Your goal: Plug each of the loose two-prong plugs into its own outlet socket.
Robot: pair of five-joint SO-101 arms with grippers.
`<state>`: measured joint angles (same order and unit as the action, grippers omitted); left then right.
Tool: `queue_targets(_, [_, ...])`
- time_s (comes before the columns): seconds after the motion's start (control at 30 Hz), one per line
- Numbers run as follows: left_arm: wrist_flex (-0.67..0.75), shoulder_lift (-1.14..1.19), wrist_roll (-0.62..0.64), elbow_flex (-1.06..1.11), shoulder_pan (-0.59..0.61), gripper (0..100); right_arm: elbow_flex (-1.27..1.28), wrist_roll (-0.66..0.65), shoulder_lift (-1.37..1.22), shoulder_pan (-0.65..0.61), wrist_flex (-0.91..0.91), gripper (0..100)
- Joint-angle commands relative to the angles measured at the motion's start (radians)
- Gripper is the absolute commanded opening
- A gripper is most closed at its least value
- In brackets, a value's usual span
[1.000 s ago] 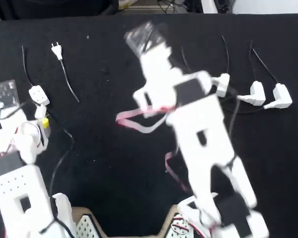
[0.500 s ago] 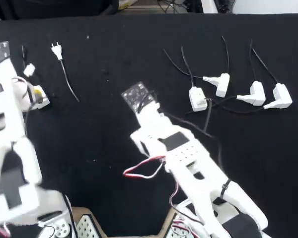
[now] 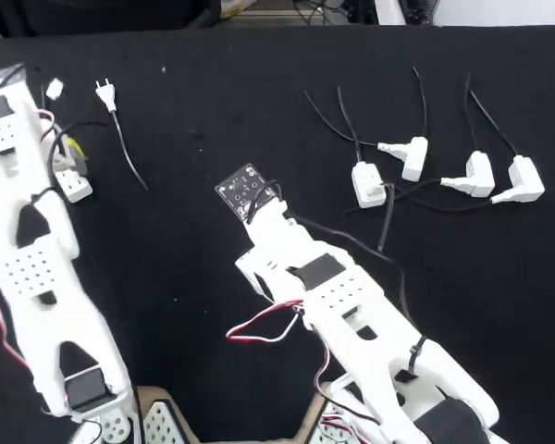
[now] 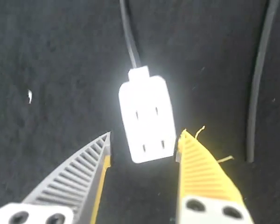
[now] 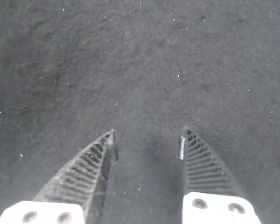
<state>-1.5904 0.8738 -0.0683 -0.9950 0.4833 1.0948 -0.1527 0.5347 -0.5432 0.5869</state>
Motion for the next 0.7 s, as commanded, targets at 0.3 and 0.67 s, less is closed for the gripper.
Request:
queue_targets(0.3, [-0.123,0.364,0.091,-0.625,0.012,29,0.001,-0.012,0.036,-0.011,-0.021,19.8])
queue_targets(0.67, [-0.170,0.385,0.114,-0.593,0.012,10,0.005,-0.012,0.036,-0.008,-0.023,19.8])
